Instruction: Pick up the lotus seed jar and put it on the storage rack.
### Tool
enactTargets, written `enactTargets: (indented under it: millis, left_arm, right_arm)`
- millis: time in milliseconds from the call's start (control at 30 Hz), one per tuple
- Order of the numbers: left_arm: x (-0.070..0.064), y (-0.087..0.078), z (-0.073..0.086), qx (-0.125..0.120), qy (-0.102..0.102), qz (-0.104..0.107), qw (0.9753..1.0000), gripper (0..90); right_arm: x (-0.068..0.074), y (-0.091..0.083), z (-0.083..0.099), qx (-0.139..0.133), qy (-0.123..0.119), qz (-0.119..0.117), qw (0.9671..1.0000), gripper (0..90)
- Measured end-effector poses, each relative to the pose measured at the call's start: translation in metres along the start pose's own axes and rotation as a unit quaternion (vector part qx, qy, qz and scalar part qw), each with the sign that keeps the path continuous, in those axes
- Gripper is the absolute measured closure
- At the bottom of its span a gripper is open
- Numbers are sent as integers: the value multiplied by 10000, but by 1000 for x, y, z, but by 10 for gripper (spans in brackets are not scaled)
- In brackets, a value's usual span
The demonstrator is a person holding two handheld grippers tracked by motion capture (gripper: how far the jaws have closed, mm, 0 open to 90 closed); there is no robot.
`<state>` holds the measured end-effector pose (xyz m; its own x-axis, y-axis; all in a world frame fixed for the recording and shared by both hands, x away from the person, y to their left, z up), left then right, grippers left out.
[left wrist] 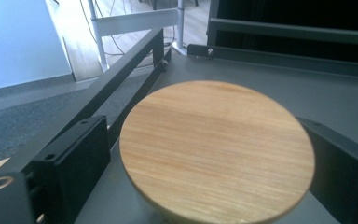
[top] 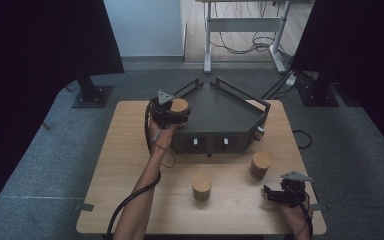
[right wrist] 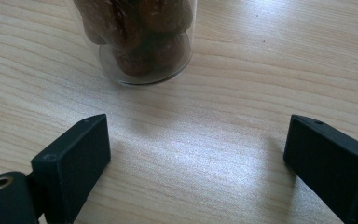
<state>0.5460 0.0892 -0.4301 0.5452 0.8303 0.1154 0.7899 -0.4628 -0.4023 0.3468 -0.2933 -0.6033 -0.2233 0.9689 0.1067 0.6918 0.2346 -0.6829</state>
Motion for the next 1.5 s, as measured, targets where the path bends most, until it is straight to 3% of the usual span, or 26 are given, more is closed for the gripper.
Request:
enactTargets:
  millis: [700,1500]
  left_arm:
    - [4,-18,-2,-277,88,105,9995,45]
    - [8,-46,4,-292,370,156,9988,49]
  right_arm:
    - [0,0,0,1,-7,2,10000,65]
    - [0,0,0,2,-5,6,10000,65]
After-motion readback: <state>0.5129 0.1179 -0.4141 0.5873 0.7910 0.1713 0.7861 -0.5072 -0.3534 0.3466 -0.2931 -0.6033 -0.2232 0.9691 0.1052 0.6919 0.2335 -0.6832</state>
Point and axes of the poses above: each handheld gripper's, and its own axes: y roughly forward along the jaws, z roughly out of its underside, x roughly to its left, the point moved 6 cm from there along y, roughly forward along the jaws, and after that the axes turned 7 degrees about y, right-handed, at the moved point
